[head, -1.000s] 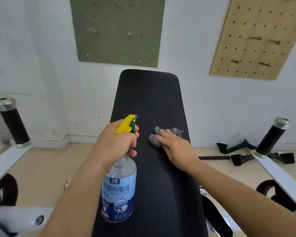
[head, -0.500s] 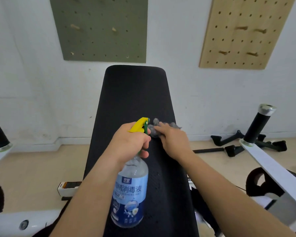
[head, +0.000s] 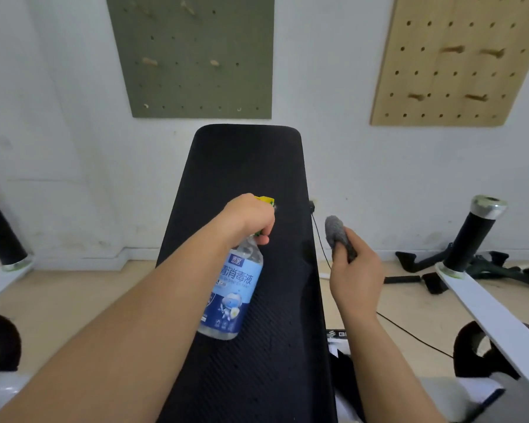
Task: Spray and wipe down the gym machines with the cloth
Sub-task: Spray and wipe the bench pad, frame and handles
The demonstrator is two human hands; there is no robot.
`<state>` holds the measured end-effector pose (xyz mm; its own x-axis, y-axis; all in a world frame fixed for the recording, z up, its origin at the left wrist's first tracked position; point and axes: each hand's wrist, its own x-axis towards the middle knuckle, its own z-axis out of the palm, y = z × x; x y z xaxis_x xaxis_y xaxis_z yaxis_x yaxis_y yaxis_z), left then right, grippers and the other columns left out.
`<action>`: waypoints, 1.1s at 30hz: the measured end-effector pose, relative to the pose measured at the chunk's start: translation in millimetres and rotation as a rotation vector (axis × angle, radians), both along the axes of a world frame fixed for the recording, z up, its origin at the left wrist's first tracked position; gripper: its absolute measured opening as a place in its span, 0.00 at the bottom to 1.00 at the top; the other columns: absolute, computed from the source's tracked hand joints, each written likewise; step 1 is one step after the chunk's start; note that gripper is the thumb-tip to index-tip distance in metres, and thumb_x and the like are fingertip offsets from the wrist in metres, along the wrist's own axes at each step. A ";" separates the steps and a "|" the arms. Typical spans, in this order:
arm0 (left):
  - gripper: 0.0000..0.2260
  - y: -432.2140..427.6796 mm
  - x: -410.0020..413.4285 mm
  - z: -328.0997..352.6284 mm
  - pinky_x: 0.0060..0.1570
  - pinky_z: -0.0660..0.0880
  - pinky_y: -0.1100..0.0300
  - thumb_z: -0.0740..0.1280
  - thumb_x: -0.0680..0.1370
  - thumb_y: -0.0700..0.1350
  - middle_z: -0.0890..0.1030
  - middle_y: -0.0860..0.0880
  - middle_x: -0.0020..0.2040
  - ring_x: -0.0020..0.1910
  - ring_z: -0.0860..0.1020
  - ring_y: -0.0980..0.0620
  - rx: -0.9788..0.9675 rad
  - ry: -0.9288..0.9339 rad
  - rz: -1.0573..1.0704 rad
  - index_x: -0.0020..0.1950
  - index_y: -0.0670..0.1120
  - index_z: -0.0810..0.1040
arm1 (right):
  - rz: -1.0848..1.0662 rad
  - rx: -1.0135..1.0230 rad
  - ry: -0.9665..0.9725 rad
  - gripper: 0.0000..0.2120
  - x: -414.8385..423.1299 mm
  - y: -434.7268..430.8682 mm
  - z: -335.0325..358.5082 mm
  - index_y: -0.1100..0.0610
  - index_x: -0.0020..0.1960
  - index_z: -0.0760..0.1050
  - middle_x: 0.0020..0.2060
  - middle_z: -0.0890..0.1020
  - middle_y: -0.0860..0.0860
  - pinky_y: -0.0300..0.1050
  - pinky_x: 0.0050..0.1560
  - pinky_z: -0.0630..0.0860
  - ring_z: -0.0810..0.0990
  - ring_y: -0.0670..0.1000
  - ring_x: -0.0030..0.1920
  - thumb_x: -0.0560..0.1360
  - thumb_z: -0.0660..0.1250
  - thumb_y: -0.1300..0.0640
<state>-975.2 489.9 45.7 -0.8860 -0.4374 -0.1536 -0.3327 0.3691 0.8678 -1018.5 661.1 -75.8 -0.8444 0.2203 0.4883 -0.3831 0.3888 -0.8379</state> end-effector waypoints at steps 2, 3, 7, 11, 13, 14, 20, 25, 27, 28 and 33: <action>0.06 3.2 2.7 -0.2 0.28 0.78 0.66 0.65 0.70 0.33 0.79 0.45 0.32 0.18 0.75 0.55 -0.070 -0.011 0.018 0.45 0.39 0.76 | 0.023 -0.008 -0.007 0.11 1.5 -3.9 1.0 0.49 0.59 0.80 0.45 0.84 0.44 0.41 0.44 0.75 0.81 0.48 0.45 0.80 0.62 0.56; 0.04 3.9 5.3 0.1 0.24 0.73 0.67 0.65 0.70 0.33 0.77 0.46 0.31 0.16 0.73 0.55 -0.077 -0.033 0.027 0.43 0.40 0.76 | 0.031 -0.004 -0.007 0.12 2.4 -5.4 2.0 0.49 0.60 0.80 0.46 0.85 0.44 0.42 0.46 0.77 0.82 0.47 0.47 0.80 0.62 0.55; 0.11 -4.8 9.1 -9.4 0.35 0.77 0.59 0.65 0.67 0.32 0.80 0.41 0.42 0.21 0.77 0.52 0.010 -0.070 0.003 0.48 0.38 0.76 | 0.056 -0.038 -0.005 0.12 5.3 -4.9 11.2 0.48 0.60 0.81 0.45 0.85 0.42 0.37 0.48 0.77 0.81 0.43 0.45 0.80 0.63 0.56; 0.22 -15.4 17.5 -23.8 0.49 0.85 0.49 0.66 0.64 0.33 0.83 0.38 0.54 0.28 0.84 0.50 0.057 -0.057 -0.029 0.59 0.38 0.78 | 0.051 -0.048 -0.023 0.12 9.6 -6.5 14.2 0.48 0.59 0.81 0.41 0.84 0.42 0.28 0.40 0.69 0.80 0.41 0.42 0.80 0.63 0.57; 0.21 -18.4 29.4 -30.0 0.53 0.83 0.44 0.66 0.63 0.34 0.84 0.39 0.51 0.30 0.84 0.49 0.073 -0.053 -0.029 0.56 0.39 0.79 | 0.055 -0.039 -0.031 0.12 12.2 -9.0 14.6 0.48 0.59 0.81 0.40 0.83 0.42 0.31 0.40 0.70 0.79 0.41 0.41 0.80 0.62 0.57; 0.21 -20.2 36.2 -33.3 0.53 0.83 0.43 0.66 0.62 0.34 0.84 0.39 0.50 0.31 0.84 0.48 0.081 -0.049 -0.016 0.54 0.38 0.80 | 0.055 -0.025 -0.027 0.12 13.5 -9.9 15.3 0.48 0.58 0.81 0.39 0.83 0.43 0.33 0.39 0.70 0.79 0.42 0.40 0.80 0.62 0.56; 0.06 -31.1 94.3 -39.1 0.33 0.70 0.58 0.67 0.66 0.37 0.76 0.49 0.22 0.27 0.75 0.46 0.014 -0.018 0.142 0.41 0.43 0.75 | 0.102 0.022 0.022 0.12 26.1 -23.2 21.9 0.49 0.60 0.81 0.43 0.83 0.43 0.29 0.41 0.69 0.80 0.45 0.44 0.81 0.62 0.57; 0.06 -41.4 123.6 -51.7 0.34 0.75 0.58 0.65 0.68 0.32 0.81 0.43 0.36 0.24 0.76 0.50 0.094 0.062 0.153 0.43 0.36 0.79 | 0.207 0.207 0.059 0.14 31.1 -40.1 15.1 0.49 0.64 0.78 0.55 0.82 0.47 0.40 0.58 0.73 0.79 0.49 0.57 0.81 0.63 0.59; 0.10 -44.8 124.3 -56.8 0.33 0.76 0.58 0.64 0.69 0.29 0.82 0.42 0.41 0.27 0.77 0.48 0.168 0.095 0.142 0.48 0.35 0.81 | 0.333 0.424 0.027 0.19 32.2 -50.0 0.5 0.49 0.70 0.74 0.72 0.74 0.52 0.42 0.70 0.63 0.70 0.54 0.72 0.81 0.63 0.58; 0.12 -47.1 124.6 -59.0 0.31 0.76 0.59 0.64 0.70 0.29 0.83 0.42 0.42 0.27 0.76 0.48 0.196 0.101 0.134 0.50 0.36 0.81 | 0.397 0.597 0.032 0.20 36.7 -57.9 -11.3 0.49 0.73 0.71 0.76 0.67 0.52 0.44 0.74 0.59 0.63 0.55 0.77 0.81 0.62 0.57; 0.12 -59.5 114.9 -61.8 0.29 0.76 0.60 0.64 0.72 0.28 0.85 0.36 0.52 0.32 0.77 0.46 0.313 0.110 0.096 0.52 0.36 0.82 | 0.536 0.939 0.129 0.22 34.9 -68.2 -27.6 0.47 0.77 0.64 0.80 0.57 0.49 0.47 0.78 0.53 0.51 0.54 0.80 0.84 0.56 0.55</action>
<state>-860.3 430.4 -16.1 -0.8617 -0.4666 -0.1996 -0.2514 0.0509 0.9665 -983.5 592.8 -103.5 -0.6499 -0.6684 0.3617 -0.7574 0.6092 -0.2351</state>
